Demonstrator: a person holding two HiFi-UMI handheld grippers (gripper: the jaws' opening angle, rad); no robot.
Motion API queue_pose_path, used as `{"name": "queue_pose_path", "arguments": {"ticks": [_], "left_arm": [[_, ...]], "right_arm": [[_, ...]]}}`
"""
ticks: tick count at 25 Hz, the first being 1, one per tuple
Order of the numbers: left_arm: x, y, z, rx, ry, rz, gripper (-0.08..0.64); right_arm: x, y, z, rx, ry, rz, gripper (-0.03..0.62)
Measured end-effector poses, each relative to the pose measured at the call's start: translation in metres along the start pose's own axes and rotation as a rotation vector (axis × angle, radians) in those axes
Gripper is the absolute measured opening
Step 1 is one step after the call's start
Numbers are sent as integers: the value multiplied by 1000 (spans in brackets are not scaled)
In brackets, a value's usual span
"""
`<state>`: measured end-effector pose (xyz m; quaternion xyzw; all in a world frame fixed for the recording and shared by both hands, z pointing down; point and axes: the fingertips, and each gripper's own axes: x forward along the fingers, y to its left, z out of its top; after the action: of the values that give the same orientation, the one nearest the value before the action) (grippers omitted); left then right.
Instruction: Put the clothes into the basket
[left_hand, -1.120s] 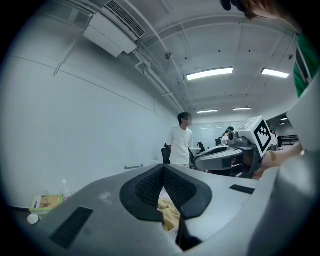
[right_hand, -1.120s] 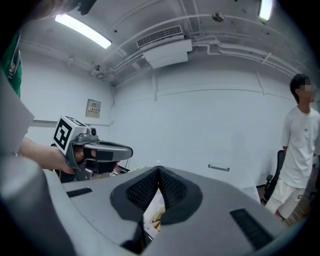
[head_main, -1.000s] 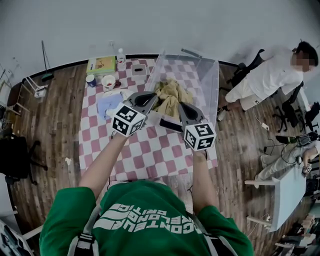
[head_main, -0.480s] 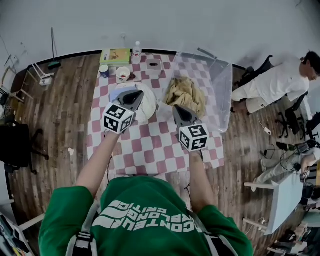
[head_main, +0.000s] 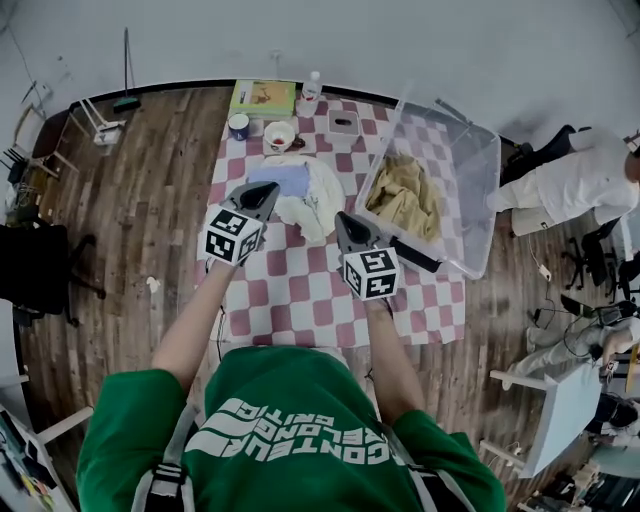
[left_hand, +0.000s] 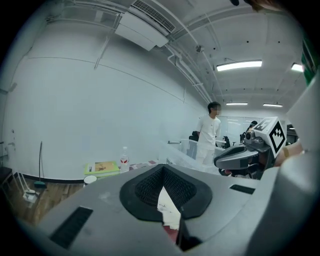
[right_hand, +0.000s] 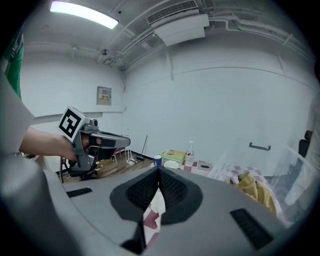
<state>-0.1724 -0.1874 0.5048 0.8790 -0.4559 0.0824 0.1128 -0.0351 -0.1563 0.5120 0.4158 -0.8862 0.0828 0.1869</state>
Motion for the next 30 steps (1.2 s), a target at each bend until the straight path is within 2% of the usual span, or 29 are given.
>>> {"name": "queue_pose_path", "arguments": {"ticks": [9, 17, 18, 20, 21, 25, 30], "left_arm": [[12, 56, -60, -36, 97, 34, 3], [44, 81, -117, -70, 213, -10, 5], [50, 83, -125, -71, 232, -17, 8], [61, 85, -141, -70, 270, -33, 46], [66, 86, -148, -68, 288, -43, 79], [86, 87, -178, -51, 348, -84, 148], [107, 91, -210, -50, 410, -116, 192]], "right_arm": [[69, 5, -33, 61, 64, -22, 11], [126, -4, -66, 107, 140, -29, 16], [134, -5, -73, 110, 156, -30, 30], [148, -9, -87, 114, 192, -27, 142], [156, -11, -94, 114, 209, -29, 171], [183, -22, -122, 120, 273, -49, 258], [209, -36, -156, 193, 343, -58, 312]]}}
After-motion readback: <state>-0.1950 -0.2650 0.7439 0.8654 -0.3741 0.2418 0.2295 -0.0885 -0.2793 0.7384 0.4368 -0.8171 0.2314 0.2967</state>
